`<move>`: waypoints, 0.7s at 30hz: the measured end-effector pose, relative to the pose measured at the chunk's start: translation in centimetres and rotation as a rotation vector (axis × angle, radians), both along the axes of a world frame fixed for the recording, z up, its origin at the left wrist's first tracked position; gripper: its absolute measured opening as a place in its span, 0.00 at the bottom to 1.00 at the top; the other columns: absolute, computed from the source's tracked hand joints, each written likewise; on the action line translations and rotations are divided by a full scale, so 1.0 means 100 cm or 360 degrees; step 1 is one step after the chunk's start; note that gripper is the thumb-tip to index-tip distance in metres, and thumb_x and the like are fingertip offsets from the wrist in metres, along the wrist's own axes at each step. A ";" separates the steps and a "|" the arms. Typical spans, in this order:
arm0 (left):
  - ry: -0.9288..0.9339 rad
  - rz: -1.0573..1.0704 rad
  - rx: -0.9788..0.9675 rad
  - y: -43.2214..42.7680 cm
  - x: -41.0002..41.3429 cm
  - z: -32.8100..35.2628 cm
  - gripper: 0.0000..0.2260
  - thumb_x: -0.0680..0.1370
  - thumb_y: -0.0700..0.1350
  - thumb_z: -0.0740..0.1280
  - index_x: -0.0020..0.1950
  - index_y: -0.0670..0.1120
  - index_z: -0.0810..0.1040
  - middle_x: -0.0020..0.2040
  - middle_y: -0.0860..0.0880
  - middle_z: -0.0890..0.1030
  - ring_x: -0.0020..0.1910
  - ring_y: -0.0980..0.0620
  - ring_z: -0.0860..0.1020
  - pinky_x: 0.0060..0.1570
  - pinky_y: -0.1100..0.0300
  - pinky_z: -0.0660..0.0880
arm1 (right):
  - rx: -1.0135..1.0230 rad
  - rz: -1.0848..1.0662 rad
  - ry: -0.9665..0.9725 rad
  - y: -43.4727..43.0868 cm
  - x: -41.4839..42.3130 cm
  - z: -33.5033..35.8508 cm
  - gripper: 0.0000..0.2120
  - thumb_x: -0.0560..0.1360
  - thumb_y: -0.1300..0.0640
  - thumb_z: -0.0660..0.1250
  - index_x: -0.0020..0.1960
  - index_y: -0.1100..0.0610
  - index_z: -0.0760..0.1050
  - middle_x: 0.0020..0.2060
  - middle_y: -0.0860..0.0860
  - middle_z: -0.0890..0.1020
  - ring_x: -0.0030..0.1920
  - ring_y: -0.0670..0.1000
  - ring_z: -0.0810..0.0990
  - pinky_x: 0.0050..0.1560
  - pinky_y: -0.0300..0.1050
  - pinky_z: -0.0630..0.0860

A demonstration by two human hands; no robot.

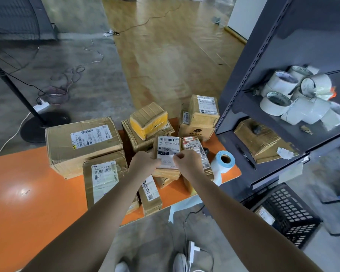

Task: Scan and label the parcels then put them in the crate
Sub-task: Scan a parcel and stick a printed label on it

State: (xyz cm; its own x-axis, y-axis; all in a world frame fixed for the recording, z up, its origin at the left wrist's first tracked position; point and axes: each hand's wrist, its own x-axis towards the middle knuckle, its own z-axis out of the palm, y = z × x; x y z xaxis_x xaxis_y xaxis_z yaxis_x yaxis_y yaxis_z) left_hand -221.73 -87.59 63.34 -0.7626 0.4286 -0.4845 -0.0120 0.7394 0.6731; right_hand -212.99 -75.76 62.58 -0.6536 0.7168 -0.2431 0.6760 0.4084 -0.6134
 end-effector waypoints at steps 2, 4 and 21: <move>0.0099 -0.0074 -0.0020 0.000 0.001 -0.003 0.16 0.77 0.46 0.68 0.30 0.45 0.72 0.26 0.49 0.69 0.24 0.53 0.67 0.28 0.61 0.64 | 0.0066 0.0016 -0.0014 -0.002 0.001 0.000 0.12 0.78 0.56 0.65 0.40 0.61 0.81 0.34 0.56 0.81 0.31 0.49 0.75 0.27 0.39 0.67; 0.0211 -0.0144 -0.0059 0.000 0.002 -0.003 0.17 0.78 0.45 0.67 0.29 0.47 0.70 0.26 0.51 0.69 0.24 0.54 0.67 0.26 0.64 0.62 | 0.0135 0.0039 -0.0037 -0.005 0.001 0.001 0.12 0.78 0.55 0.64 0.43 0.60 0.82 0.37 0.55 0.82 0.36 0.52 0.79 0.30 0.41 0.70; -0.0222 0.0045 0.0050 0.000 -0.017 -0.015 0.08 0.74 0.40 0.74 0.50 0.38 0.80 0.39 0.41 0.81 0.34 0.48 0.79 0.38 0.54 0.82 | 0.0308 -0.0016 -0.0257 -0.008 -0.001 0.007 0.19 0.75 0.45 0.71 0.56 0.53 0.66 0.39 0.47 0.75 0.38 0.47 0.74 0.32 0.40 0.66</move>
State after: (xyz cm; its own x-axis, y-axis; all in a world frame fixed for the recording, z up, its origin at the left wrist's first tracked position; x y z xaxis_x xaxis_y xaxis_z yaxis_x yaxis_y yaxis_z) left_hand -223.41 -87.55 61.87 -0.7009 0.4244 -0.5732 -0.1276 0.7161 0.6862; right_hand -213.06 -76.60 63.29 -0.6102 0.7663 -0.2012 0.7634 0.5006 -0.4082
